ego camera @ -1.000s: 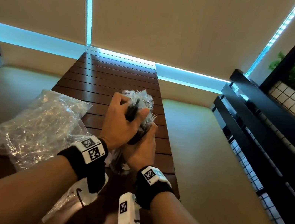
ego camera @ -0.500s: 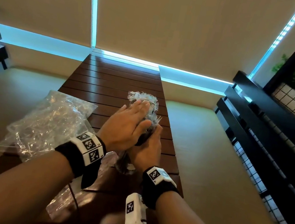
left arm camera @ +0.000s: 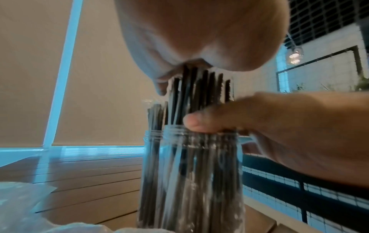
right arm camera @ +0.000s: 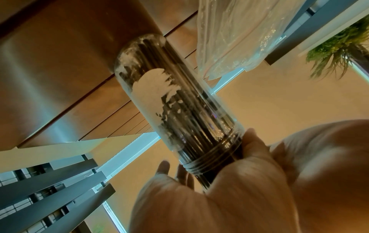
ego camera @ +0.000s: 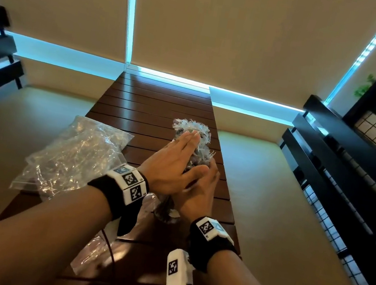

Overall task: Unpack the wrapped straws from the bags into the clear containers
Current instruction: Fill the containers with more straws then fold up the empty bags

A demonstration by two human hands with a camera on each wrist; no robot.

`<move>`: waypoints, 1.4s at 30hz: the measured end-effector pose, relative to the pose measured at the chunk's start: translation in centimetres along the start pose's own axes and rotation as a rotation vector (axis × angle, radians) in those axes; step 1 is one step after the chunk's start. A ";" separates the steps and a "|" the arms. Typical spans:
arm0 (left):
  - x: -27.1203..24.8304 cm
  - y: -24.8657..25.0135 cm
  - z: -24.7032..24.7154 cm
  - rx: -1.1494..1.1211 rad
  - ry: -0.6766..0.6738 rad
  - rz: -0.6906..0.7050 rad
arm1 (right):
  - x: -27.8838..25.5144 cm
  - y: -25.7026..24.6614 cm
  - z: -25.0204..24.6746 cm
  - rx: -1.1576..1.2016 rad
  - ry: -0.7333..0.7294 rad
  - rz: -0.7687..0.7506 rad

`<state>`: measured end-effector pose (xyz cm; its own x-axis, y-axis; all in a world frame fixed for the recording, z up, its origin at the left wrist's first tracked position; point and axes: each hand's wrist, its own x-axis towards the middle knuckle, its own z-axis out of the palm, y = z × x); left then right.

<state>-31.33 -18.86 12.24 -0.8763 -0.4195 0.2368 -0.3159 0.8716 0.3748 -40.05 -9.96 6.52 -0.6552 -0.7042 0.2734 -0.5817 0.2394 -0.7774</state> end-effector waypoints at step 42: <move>-8.3 -15.7 -16.2 0.394 0.019 -0.543 | -4.0 -11.6 9.7 -0.075 -0.291 -0.485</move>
<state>-13.20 -33.17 18.85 -0.5499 -0.8259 0.1243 -0.8225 0.5614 0.0910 -25.95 -16.39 8.97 -0.1511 -0.8979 0.4135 -0.8225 -0.1178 -0.5564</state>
